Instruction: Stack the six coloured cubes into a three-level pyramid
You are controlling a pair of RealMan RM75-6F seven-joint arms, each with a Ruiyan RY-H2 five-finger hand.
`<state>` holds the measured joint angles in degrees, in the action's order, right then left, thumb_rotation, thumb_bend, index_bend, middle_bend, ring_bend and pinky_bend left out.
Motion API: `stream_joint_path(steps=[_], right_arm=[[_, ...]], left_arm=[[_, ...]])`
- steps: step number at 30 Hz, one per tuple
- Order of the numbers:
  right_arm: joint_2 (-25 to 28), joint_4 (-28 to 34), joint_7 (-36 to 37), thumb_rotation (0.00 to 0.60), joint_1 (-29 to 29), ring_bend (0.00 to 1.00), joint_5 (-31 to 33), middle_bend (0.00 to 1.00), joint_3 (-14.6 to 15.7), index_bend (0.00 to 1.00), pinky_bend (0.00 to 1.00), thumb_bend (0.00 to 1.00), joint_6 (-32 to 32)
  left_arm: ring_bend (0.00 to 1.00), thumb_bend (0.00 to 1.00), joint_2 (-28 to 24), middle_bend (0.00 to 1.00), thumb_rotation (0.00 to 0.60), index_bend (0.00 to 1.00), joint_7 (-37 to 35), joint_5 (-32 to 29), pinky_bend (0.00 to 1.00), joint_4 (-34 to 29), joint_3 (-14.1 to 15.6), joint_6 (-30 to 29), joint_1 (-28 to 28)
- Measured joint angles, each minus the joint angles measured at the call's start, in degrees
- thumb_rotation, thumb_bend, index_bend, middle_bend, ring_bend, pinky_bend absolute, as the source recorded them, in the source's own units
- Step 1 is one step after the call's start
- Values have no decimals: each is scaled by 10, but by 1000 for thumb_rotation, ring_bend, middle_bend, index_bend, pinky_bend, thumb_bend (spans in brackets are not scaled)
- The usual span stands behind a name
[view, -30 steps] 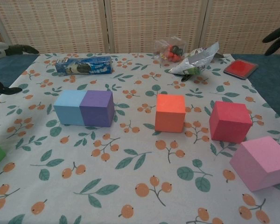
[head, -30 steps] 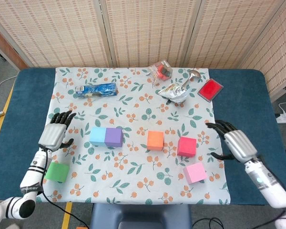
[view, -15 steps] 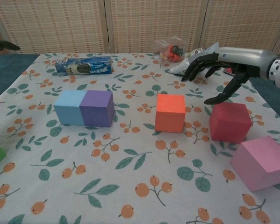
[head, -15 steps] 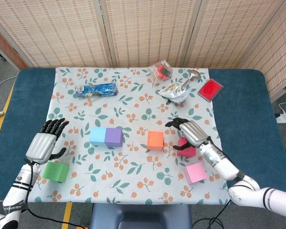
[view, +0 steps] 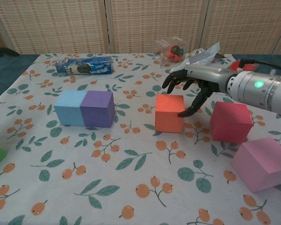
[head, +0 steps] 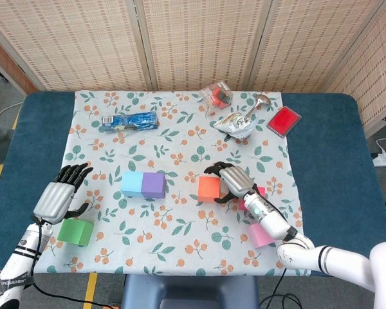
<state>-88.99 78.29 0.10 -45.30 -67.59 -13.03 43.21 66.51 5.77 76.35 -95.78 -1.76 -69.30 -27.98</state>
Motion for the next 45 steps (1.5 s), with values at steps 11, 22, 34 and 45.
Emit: stream_joint_path(steps=[11, 22, 34, 45], right_arm=[[-4, 13, -54, 600, -8, 126, 58, 249, 3, 193, 198, 0, -1], [-17, 12, -96, 600, -23, 126, 110, 249, 9, 270, 198, 0, -2], [-29, -1, -100, 600, -40, 200, 130, 321, -4, 424, 198, 156, -6], [-34, -13, -108, 600, -101, 200, 140, 321, -24, 413, 198, 157, -53]], left_arm=[[0, 320, -2, 27, 600, 78, -20, 19, 51, 9, -3, 3, 9], [0, 320, -1, 17, 600, 76, -32, 35, 51, 13, -7, 1, 18], [0, 323, 1, 20, 600, 76, -42, 40, 51, 23, -12, 3, 25], [0, 323, -4, 21, 600, 76, -26, 42, 51, 9, -18, 7, 26]])
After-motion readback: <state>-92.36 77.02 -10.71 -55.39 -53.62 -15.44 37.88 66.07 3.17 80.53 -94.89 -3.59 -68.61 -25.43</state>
